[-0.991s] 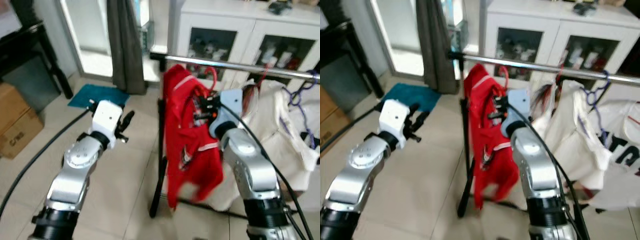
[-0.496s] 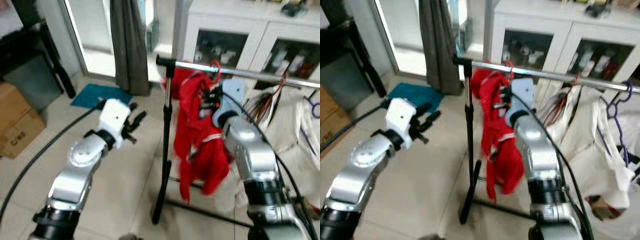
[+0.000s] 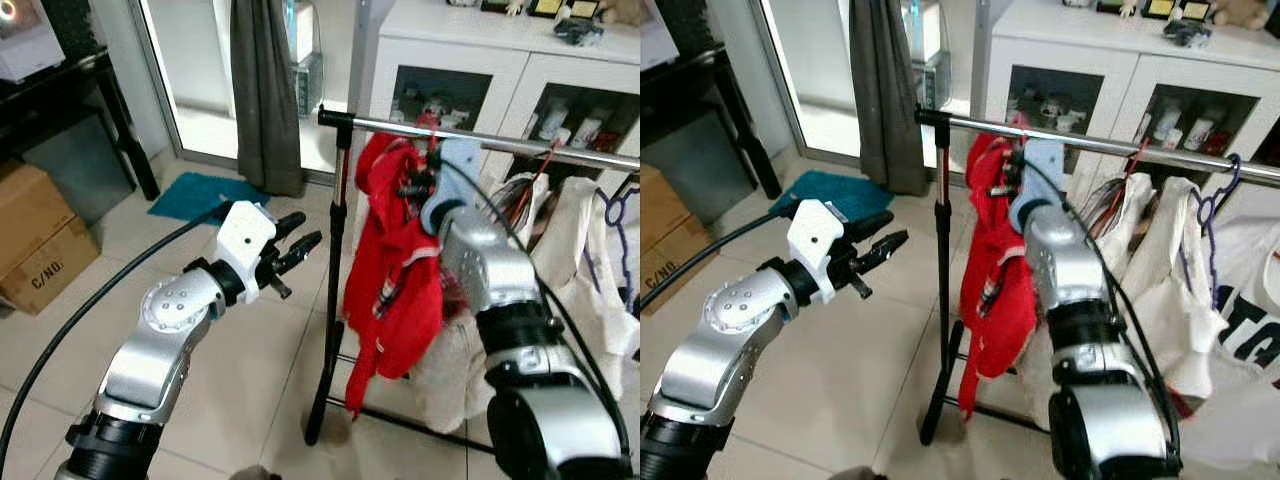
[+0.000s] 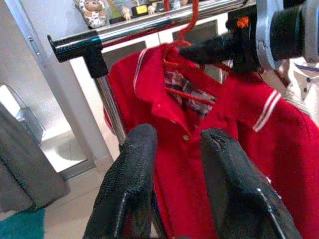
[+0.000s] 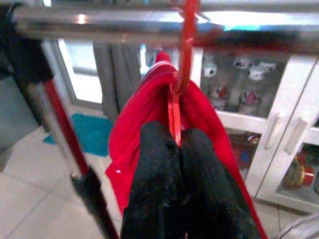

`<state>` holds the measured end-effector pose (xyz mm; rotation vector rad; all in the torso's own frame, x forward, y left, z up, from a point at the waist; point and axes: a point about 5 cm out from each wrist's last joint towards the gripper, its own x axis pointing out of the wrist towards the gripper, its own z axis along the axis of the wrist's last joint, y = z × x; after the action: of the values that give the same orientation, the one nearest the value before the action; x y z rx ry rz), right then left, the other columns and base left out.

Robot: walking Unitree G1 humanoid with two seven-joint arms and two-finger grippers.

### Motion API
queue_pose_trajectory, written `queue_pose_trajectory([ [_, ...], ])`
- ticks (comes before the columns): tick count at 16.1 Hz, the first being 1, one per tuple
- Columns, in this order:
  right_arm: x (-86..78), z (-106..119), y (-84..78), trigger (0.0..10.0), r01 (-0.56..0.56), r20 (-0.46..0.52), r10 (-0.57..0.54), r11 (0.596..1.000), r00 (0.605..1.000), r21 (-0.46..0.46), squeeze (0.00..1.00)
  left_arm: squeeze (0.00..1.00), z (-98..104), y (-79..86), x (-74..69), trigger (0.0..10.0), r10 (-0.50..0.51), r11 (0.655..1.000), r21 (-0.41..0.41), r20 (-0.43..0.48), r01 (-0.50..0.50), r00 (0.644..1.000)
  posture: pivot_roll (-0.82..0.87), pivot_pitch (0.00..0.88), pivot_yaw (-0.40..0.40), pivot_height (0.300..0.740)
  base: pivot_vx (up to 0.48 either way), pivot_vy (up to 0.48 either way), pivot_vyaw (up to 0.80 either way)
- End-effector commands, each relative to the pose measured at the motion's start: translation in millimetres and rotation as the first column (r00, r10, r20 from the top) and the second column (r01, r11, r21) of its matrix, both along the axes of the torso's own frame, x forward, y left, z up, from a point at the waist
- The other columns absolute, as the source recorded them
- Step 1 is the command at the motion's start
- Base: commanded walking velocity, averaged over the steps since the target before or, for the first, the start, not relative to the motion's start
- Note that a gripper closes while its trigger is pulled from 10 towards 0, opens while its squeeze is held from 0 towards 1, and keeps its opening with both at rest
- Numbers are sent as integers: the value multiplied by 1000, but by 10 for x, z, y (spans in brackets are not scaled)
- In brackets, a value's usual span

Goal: Hang hanger

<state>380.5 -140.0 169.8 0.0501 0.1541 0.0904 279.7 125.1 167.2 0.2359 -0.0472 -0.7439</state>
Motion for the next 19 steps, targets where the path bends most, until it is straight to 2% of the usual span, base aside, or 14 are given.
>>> queue_pose_trajectory([
  [1,28,166,-22,10000,11,74,-13,1000,997,24,0,0,36,-7,9,10000,-6,1000,14,10,6,1000,5,0,4,740,0,0,0],
  [3,34,166,-12,10000,11,80,-14,999,997,31,0,0,38,1,10,10000,-6,1000,14,9,6,1000,1,0,7,740,0,0,0],
  [7,161,207,19,10000,21,72,-22,1000,997,20,0,0,48,-4,27,10000,-17,1000,12,9,17,1000,-7,0,13,740,0,0,0],
  [9,213,117,52,10000,18,-14,-18,1000,1000,15,0,0,41,-13,33,10000,-16,1000,14,8,16,1000,-4,0,7,740,0,0,0],
  [10,203,13,108,10000,-19,-83,19,1000,996,2,0,0,33,-12,28,10000,-13,1000,17,6,13,1000,-3,0,4,740,0,0,0],
  [12,178,-98,161,10000,-49,-140,47,999,989,-6,0,0,21,-2,25,10000,-3,1000,22,3,3,1000,3,0,-5,740,0,0,0],
  [15,172,-134,171,10000,-57,-149,55,998,987,-4,0,0,9,-6,27,10000,-1,1000,24,0,1,1000,2,0,-2,740,0,0,0],
  [16,183,-94,153,10000,-55,-112,58,998,992,25,714,0,4,-9,32,10000,-2,1000,27,-2,2,1000,1,0,0,740,0,0,0],
  [17,185,-63,142,10000,-60,-87,64,997,994,47,1000,0,3,-8,37,10000,0,1000,27,-2,0,1000,1,0,0,740,0,0,0],
  [19,172,2,134,10000,-112,-29,113,992,993,49,1000,0,-5,-5,51,10000,12,1000,24,-5,-12,1000,-5,0,6,740,0,0,0],
])
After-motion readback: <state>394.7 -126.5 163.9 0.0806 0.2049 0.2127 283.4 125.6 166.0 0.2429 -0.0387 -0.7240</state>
